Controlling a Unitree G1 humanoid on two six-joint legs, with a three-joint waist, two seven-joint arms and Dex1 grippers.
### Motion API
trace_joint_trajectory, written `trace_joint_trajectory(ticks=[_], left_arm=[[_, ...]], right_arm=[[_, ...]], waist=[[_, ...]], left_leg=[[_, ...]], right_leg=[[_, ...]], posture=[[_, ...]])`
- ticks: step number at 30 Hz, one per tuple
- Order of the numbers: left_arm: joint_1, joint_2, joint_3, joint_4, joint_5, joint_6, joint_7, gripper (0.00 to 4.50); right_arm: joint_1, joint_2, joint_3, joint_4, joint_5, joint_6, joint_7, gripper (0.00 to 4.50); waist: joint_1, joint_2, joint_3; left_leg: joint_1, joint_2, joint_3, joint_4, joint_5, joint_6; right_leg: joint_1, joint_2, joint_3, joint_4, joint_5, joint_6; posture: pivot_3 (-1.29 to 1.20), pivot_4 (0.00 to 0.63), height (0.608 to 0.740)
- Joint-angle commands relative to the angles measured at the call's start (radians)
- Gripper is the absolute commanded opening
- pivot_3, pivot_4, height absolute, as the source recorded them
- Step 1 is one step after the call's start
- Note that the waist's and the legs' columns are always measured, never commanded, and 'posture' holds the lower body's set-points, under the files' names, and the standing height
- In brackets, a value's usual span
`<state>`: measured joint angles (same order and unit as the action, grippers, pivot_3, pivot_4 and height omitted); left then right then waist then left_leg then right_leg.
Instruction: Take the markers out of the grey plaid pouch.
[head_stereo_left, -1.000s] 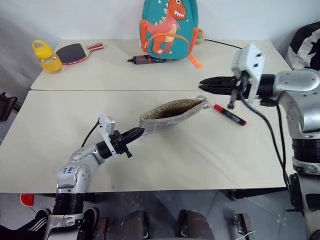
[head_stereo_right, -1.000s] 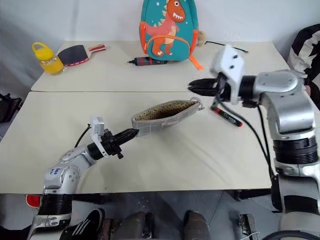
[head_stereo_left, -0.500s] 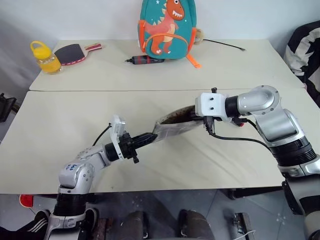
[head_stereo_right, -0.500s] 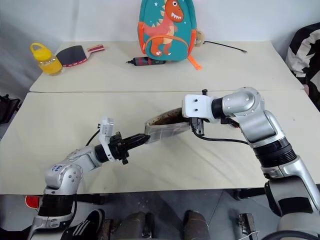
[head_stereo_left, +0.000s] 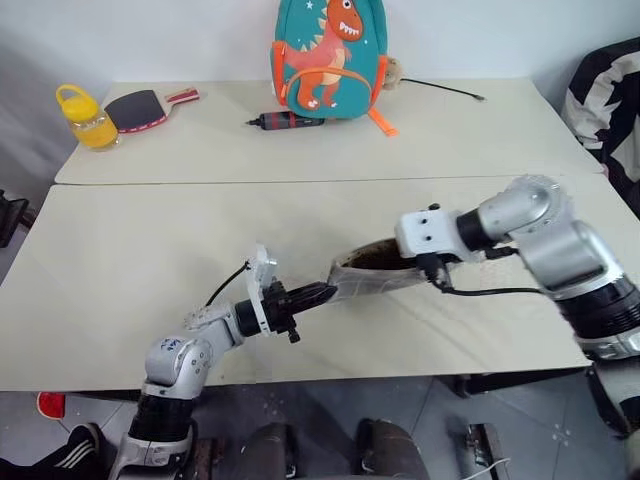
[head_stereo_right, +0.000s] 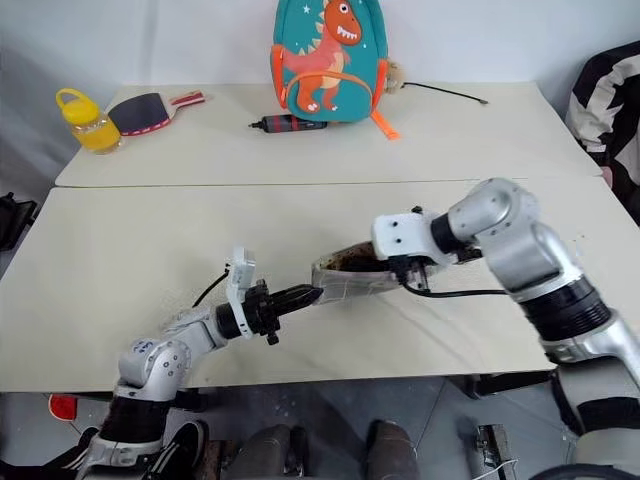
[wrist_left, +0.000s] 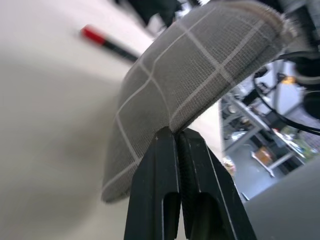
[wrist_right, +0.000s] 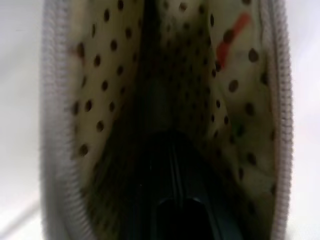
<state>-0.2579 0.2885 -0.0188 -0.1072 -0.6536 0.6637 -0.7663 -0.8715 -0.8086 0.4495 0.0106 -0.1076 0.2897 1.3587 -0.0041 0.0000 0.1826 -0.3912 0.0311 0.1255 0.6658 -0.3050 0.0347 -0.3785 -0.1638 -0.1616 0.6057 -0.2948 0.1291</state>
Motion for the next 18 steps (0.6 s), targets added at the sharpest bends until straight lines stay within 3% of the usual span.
trace_joint_trajectory(ticks=[1,5,8,14,18], left_arm=[[-0.001,0.004,0.006,0.011,0.026,-0.042,-0.003,0.00],[-0.005,0.001,0.000,0.017,0.031,-0.050,-0.003,0.00],[-0.002,-0.004,-0.002,0.018,0.031,-0.051,0.000,0.00],[0.003,-0.005,-0.002,0.016,0.035,-0.056,-0.003,0.00],[0.001,-0.009,-0.001,0.014,0.034,-0.058,-0.001,0.00]], right_arm=[[-0.013,0.003,0.006,0.025,-0.050,-0.040,-0.014,0.01],[-0.027,0.032,-0.002,0.074,-0.053,-0.027,-0.018,0.01],[-0.020,0.035,0.000,0.094,-0.061,-0.018,-0.012,0.55],[-0.001,0.035,0.000,0.048,-0.038,0.003,0.027,2.48],[0.012,0.045,0.012,0.056,-0.057,-0.025,0.017,2.48]], waist=[[0.004,0.000,0.000],[0.000,0.000,0.000],[0.001,0.000,0.000],[0.000,0.000,0.000],[0.000,0.000,0.000]], left_leg=[[0.000,0.000,-0.001,0.000,0.000,0.000],[0.000,0.000,-0.001,0.001,0.000,0.000],[0.000,0.000,-0.001,0.001,0.000,0.000],[0.000,0.000,-0.001,0.001,0.000,0.000],[0.000,0.000,-0.001,0.001,0.000,0.000]], right_leg=[[0.000,0.000,0.000,0.000,0.000,0.000],[0.001,0.000,0.000,-0.001,0.000,0.000],[0.001,0.000,0.000,0.000,0.000,0.000],[0.001,0.000,0.000,0.000,0.000,0.000],[0.001,0.000,0.000,0.000,0.000,0.000]], posture=[[0.00,0.150,0.740],[0.00,0.150,0.740],[0.00,0.150,0.740],[0.00,0.150,0.740],[0.00,0.150,0.740]])
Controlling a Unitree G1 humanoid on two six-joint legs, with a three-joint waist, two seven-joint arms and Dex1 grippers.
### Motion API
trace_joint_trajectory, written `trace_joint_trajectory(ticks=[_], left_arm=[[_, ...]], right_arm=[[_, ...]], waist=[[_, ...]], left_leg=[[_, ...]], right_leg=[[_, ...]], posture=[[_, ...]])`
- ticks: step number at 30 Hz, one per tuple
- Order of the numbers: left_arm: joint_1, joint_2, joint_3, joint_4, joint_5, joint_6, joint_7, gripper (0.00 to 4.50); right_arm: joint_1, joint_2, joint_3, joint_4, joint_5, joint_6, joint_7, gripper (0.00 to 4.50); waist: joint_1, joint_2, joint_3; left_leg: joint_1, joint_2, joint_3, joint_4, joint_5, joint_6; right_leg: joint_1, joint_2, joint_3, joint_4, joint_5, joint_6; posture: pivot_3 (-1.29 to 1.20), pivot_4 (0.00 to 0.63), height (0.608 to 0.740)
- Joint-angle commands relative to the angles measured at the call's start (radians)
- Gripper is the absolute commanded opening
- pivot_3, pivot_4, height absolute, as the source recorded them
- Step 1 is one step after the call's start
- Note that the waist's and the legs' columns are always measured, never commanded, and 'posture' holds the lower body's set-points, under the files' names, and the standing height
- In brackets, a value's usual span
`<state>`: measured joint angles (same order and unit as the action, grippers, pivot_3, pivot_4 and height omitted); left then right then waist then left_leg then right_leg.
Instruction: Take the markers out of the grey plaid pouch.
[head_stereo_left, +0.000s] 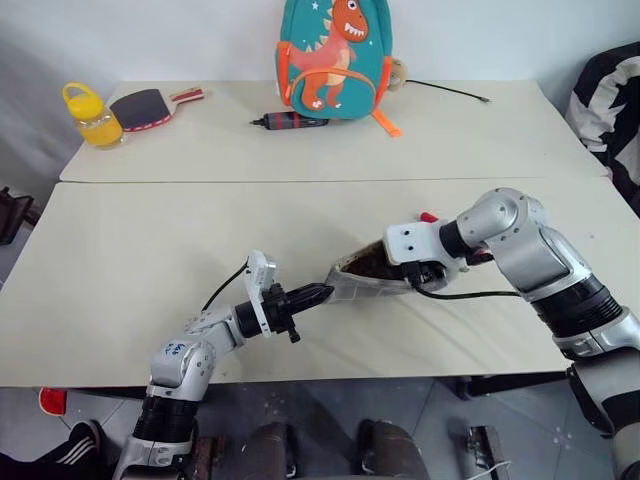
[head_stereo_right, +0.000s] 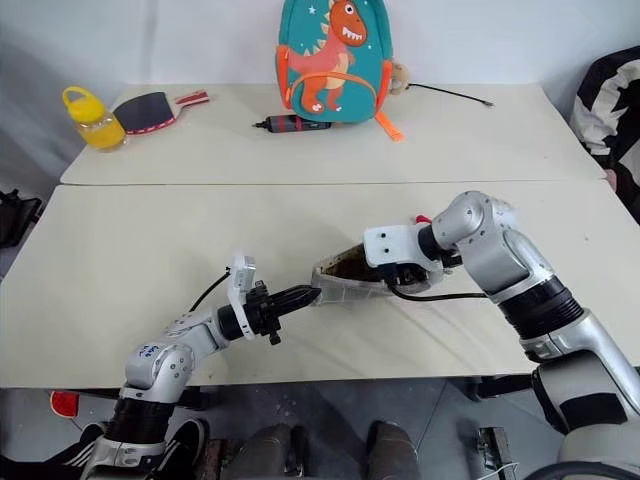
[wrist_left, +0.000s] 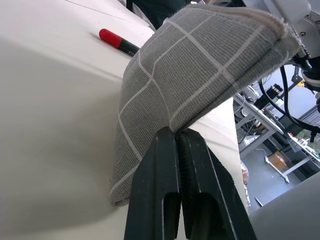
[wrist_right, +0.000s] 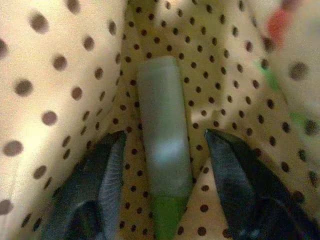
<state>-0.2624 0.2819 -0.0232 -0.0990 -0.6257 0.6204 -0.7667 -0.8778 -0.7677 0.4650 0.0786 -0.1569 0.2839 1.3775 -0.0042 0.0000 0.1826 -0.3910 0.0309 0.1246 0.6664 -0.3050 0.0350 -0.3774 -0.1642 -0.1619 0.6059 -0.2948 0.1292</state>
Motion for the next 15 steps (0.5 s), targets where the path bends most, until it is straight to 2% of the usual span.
trace_joint_trajectory(ticks=[1,15], left_arm=[[0.005,-0.002,0.003,0.006,0.007,-0.016,-0.001,0.00],[0.011,-0.005,-0.004,-0.003,0.017,-0.028,-0.001,0.00]], right_arm=[[0.023,0.004,0.001,-0.009,-0.012,-0.022,0.000,2.48],[0.066,0.054,0.021,0.080,-0.053,-0.091,-0.022,2.48]], waist=[[0.000,0.000,0.000],[-0.001,0.000,0.000]], left_leg=[[0.000,0.000,0.000,0.000,0.000,0.000],[0.000,0.000,0.000,0.000,0.000,0.000]], right_leg=[[0.000,0.000,0.000,0.000,0.000,0.000],[0.000,0.000,0.000,0.001,0.000,0.000]], posture=[[0.00,0.150,0.740],[0.00,0.150,0.740]])
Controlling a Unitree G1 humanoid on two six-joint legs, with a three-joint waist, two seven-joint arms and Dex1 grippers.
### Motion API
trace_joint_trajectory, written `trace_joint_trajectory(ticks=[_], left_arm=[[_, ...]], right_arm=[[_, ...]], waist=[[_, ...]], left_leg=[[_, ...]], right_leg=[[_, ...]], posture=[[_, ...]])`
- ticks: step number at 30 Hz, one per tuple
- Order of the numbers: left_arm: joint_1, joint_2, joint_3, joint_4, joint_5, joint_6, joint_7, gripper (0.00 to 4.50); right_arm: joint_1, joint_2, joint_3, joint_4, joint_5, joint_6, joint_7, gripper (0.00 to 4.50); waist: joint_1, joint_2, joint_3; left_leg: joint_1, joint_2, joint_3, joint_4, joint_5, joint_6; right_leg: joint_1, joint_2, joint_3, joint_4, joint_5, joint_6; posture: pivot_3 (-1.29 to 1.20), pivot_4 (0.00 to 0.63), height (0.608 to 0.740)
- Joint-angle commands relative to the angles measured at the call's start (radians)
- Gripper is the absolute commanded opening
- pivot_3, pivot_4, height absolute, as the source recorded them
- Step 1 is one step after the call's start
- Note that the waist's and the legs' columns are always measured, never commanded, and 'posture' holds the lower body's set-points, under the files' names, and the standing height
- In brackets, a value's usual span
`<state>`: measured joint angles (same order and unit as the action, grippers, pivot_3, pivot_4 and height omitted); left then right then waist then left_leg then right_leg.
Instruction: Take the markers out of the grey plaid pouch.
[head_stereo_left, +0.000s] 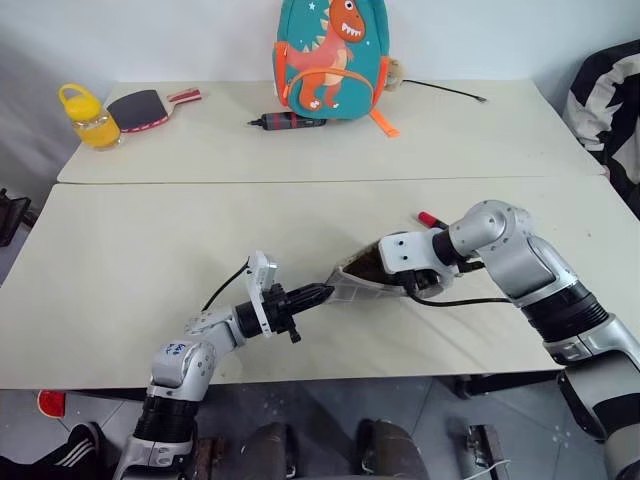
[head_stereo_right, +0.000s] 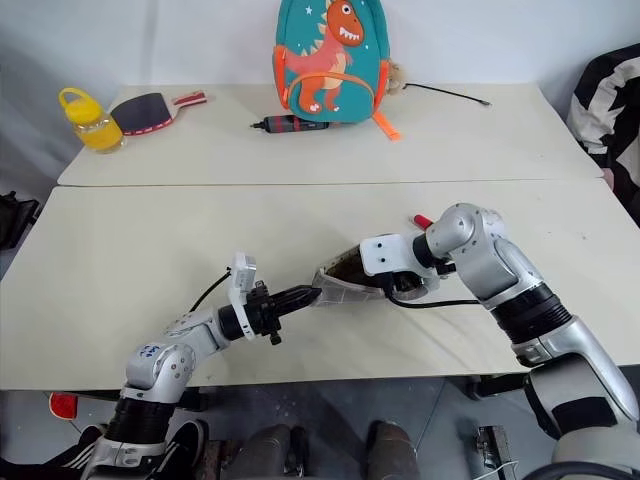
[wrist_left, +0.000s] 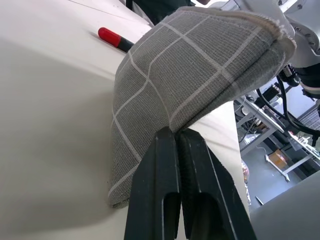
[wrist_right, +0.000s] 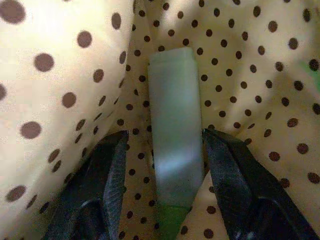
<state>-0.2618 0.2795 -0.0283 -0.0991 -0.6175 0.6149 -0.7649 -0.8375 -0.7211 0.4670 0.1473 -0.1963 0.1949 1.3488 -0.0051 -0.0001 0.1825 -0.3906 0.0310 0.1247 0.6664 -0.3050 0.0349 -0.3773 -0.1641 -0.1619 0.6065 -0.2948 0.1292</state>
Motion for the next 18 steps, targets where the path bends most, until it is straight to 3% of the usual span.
trace_joint_trajectory(ticks=[1,5,8,11,18], left_arm=[[0.010,-0.003,0.001,-0.004,0.009,-0.024,-0.002,0.00],[0.011,-0.004,-0.001,-0.006,0.012,-0.030,-0.002,0.00],[0.009,-0.005,0.000,-0.009,0.014,-0.032,0.000,0.00],[0.010,-0.007,0.000,-0.013,0.013,-0.031,0.001,0.00],[0.010,-0.005,-0.001,-0.015,0.014,-0.032,0.000,0.00]], right_arm=[[0.028,0.012,0.021,0.014,-0.017,-0.004,0.005,2.48],[0.035,0.026,0.024,0.017,-0.018,0.000,0.008,2.48],[0.037,0.035,0.023,0.030,-0.029,-0.011,-0.005,1.93],[0.040,0.036,0.019,0.036,-0.035,-0.020,-0.011,1.06],[0.041,0.011,-0.028,0.011,-0.008,-0.011,-0.012,1.05]], waist=[[0.000,0.000,0.000],[-0.001,0.000,0.000],[-0.003,-0.001,-0.001],[-0.006,-0.001,-0.001],[-0.007,-0.001,-0.001]], left_leg=[[0.000,0.000,0.000,0.000,0.000,0.000],[0.000,0.000,0.000,0.000,0.000,0.000],[0.001,0.000,0.000,0.000,0.000,0.000],[0.001,0.000,0.000,0.000,0.000,0.000],[0.001,0.000,0.000,0.000,0.000,0.000]], right_leg=[[0.000,0.000,0.000,0.000,0.000,0.000],[0.000,0.000,0.000,0.000,0.000,0.000],[0.000,0.000,0.000,0.000,0.000,0.000],[0.001,0.000,0.000,0.000,0.000,0.000],[0.001,0.000,0.000,0.001,0.000,0.000]], posture=[[0.00,0.150,0.740],[0.00,0.150,0.740],[0.00,0.150,0.740],[0.00,0.150,0.740],[0.00,0.150,0.740]])
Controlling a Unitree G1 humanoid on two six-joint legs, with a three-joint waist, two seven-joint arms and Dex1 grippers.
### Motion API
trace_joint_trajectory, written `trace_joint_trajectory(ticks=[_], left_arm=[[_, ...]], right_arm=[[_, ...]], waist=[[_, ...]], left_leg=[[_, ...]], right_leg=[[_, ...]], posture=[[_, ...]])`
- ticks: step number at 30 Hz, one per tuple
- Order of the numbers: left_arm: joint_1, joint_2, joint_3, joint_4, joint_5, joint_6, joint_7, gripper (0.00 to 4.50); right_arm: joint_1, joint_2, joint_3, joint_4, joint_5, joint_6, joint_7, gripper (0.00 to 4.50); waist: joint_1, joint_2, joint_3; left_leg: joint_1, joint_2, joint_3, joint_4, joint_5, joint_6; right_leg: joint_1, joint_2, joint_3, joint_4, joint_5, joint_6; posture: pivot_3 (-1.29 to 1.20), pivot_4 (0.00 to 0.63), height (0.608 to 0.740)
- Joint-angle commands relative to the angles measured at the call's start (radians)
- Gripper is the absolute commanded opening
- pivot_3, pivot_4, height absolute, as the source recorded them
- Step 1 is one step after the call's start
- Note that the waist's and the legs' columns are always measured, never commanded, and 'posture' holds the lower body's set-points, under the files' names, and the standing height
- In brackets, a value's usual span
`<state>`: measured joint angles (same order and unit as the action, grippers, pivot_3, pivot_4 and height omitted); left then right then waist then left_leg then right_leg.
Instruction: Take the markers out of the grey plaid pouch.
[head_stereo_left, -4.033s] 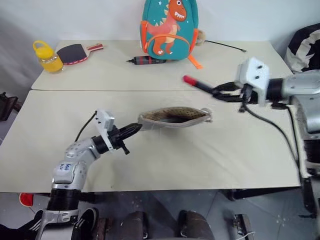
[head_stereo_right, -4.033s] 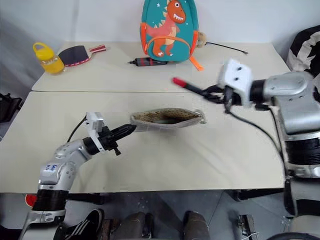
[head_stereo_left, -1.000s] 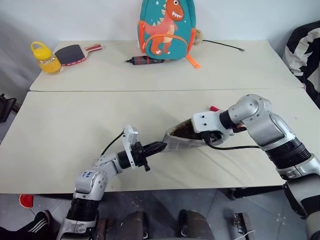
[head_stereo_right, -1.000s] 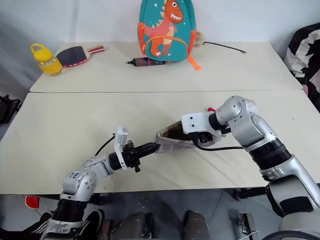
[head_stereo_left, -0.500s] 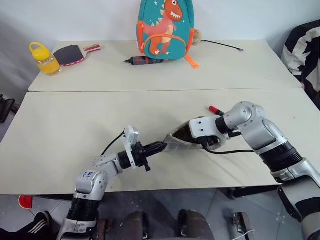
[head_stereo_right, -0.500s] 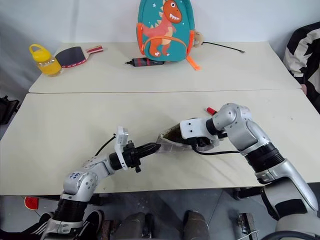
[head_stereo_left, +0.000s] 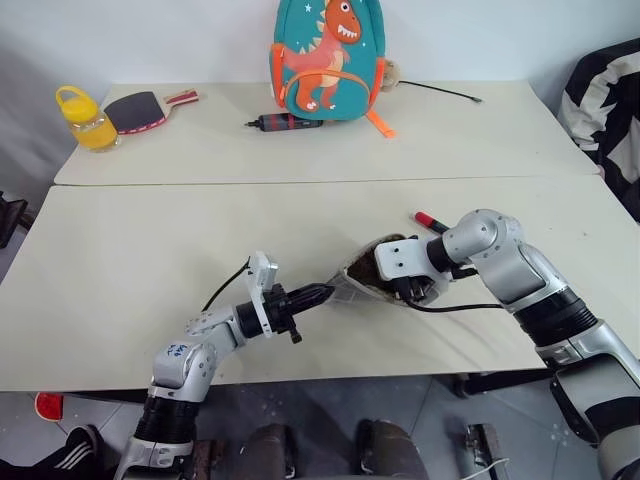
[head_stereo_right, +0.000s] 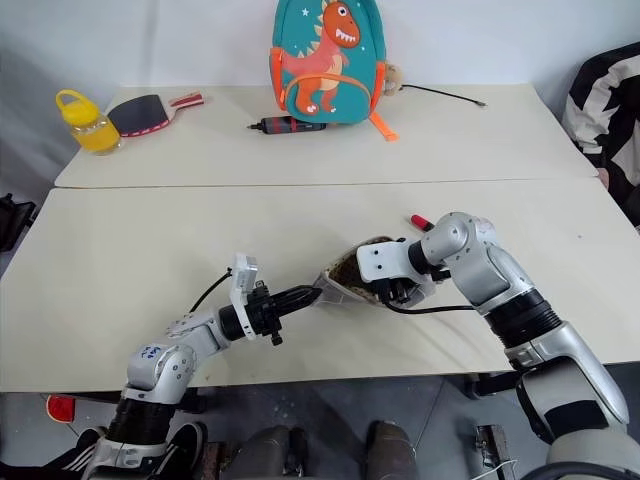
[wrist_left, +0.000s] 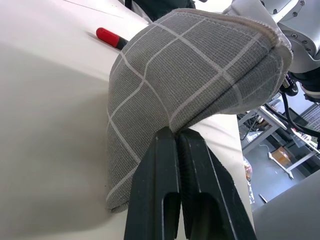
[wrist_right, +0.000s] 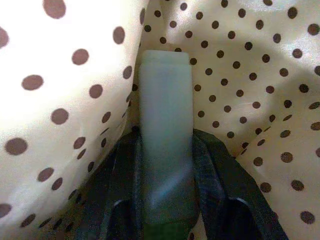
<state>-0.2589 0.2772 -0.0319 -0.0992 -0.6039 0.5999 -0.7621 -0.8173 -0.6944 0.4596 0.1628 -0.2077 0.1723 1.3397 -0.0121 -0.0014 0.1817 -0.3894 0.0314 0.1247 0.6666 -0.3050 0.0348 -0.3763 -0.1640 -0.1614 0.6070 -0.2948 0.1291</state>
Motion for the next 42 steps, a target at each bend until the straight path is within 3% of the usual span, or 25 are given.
trace_joint_trajectory(ticks=[1,17,23,28,31,37,42], left_arm=[[0.008,-0.004,0.002,-0.016,0.000,-0.018,-0.003,0.00],[-0.015,0.005,0.015,-0.015,0.005,-0.047,0.003,0.00],[-0.065,0.042,0.075,-0.003,0.019,-0.086,0.008,0.00],[-0.114,0.137,0.147,0.042,0.047,-0.132,-0.005,0.00],[-0.125,0.178,0.189,0.084,0.079,-0.201,0.000,0.00],[-0.134,0.306,0.222,0.199,0.368,-0.564,0.116,0.00],[-0.090,0.333,0.175,0.232,0.542,-0.696,0.224,0.00]], right_arm=[[0.023,-0.018,-0.034,-0.019,0.018,0.022,0.002,1.05],[0.013,-0.126,-0.297,-0.274,0.346,0.304,0.070,1.05],[-0.060,-0.041,-0.394,-0.344,0.532,0.444,0.000,1.05],[-0.132,0.035,-0.481,-0.335,0.643,0.493,-0.105,1.05],[-0.148,0.019,-0.484,-0.280,0.609,0.442,-0.148,1.05],[-0.016,-0.124,-0.329,-0.158,0.382,0.217,-0.133,1.05],[0.079,-0.111,-0.237,-0.020,0.212,0.040,-0.239,1.05]], waist=[[0.000,0.000,0.000],[0.010,0.000,0.000],[0.008,0.000,0.001],[0.008,0.000,0.000],[0.012,0.000,0.001],[0.011,-0.002,0.000],[0.006,-0.002,0.000]], left_leg=[[0.000,0.000,0.000,0.000,0.000,0.000],[-0.002,-0.001,-0.001,-0.001,0.000,0.000],[-0.002,0.000,-0.001,-0.001,0.000,0.000],[-0.002,0.000,-0.002,-0.001,0.000,0.000],[-0.002,-0.001,-0.001,-0.002,-0.001,0.000],[-0.005,-0.002,-0.001,-0.003,-0.002,0.001],[-0.006,-0.001,0.005,-0.005,-0.002,0.000]], right_leg=[[0.000,0.000,0.000,0.000,0.000,0.000],[-0.001,-0.001,-0.001,-0.003,0.000,0.000],[-0.001,-0.001,-0.001,-0.003,0.000,0.000],[-0.002,-0.001,-0.001,-0.001,0.000,0.000],[-0.002,-0.001,-0.002,-0.001,0.000,0.000],[-0.005,-0.001,-0.002,-0.002,0.000,0.001],[-0.009,-0.001,-0.001,-0.001,0.001,0.001]], posture=[[0.00,0.150,0.740],[0.00,0.150,0.740],[0.00,0.150,0.740],[0.00,0.150,0.740],[0.00,0.150,0.740],[0.00,0.150,0.740],[0.00,0.150,0.740]])
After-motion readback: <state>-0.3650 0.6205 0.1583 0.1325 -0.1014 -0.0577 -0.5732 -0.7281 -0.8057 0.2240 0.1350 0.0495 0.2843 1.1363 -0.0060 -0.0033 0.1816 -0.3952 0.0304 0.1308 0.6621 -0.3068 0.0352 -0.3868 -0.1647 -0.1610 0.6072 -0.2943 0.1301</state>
